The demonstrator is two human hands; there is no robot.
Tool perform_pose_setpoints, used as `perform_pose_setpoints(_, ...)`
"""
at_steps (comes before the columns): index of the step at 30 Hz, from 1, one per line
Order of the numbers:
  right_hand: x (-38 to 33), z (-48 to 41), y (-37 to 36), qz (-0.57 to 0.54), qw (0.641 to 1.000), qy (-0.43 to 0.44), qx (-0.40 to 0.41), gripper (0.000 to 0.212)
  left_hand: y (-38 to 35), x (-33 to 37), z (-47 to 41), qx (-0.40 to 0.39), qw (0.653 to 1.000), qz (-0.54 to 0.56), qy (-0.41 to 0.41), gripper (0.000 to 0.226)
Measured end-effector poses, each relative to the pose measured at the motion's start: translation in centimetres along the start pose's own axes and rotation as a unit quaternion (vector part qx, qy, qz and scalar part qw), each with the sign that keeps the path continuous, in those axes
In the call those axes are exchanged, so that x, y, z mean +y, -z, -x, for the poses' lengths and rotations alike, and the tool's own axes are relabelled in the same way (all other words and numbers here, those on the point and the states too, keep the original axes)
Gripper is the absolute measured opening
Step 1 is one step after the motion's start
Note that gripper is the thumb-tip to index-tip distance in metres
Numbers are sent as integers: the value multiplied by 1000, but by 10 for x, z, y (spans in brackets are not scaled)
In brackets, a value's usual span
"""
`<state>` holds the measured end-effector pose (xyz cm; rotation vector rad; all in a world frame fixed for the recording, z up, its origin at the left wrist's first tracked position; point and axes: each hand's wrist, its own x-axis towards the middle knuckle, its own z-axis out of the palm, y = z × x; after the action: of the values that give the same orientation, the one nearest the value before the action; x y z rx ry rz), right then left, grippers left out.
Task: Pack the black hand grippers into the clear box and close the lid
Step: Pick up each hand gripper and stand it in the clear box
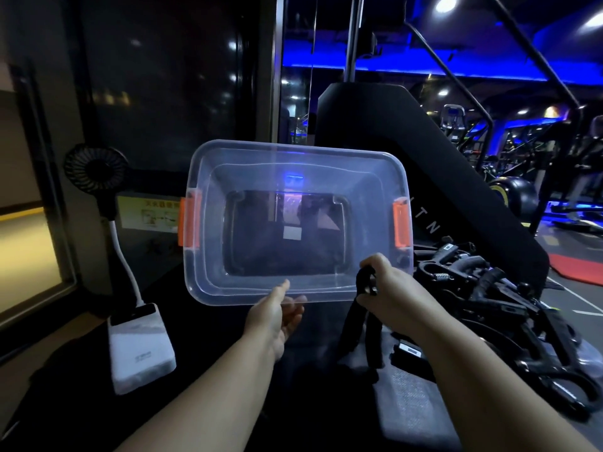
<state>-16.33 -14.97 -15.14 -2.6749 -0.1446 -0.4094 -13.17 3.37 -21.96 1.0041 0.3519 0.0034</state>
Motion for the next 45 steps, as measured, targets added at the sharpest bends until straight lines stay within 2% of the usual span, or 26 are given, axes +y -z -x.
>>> perform_pose_setpoints(4,-2,6,3,24,998,-10,-54,80,6,-3,1,-21,1000,-3,-1,23)
perform_pose_setpoints(7,1,5,5,25,998,-20,-55,92,7,-6,0,-25,999,-11,-22,22)
perform_pose_setpoints(14,7,15,1,-23,999,-32,22,72,6,-22,0,45,987,-29,-149,30)
perform_pose_setpoints(18,15,17,4,-80,995,-38,44,60,5,-23,-1,56,986,-30,-157,34)
perform_pose_setpoints(21,17,14,12,-143,986,-26,84,63,6,-24,-2,57,985,-37,-157,36)
perform_pose_setpoints(23,17,9,17,-181,977,-23,110,73,6,-23,-1,55,985,-32,-160,36)
perform_pose_setpoints(25,18,-1,21,-199,970,-20,136,82,4,-23,-1,53,985,-28,-162,36)
perform_pose_setpoints(28,15,-22,25,-196,966,-10,167,81,3,-22,-1,58,984,-25,-165,35)
perform_pose_setpoints(36,10,-76,1,-106,986,-36,124,72,4,-21,3,66,980,-34,-183,39)
perform_pose_setpoints(45,17,-122,-28,-29,995,-56,71,59,5,-19,4,68,981,-17,-178,34)
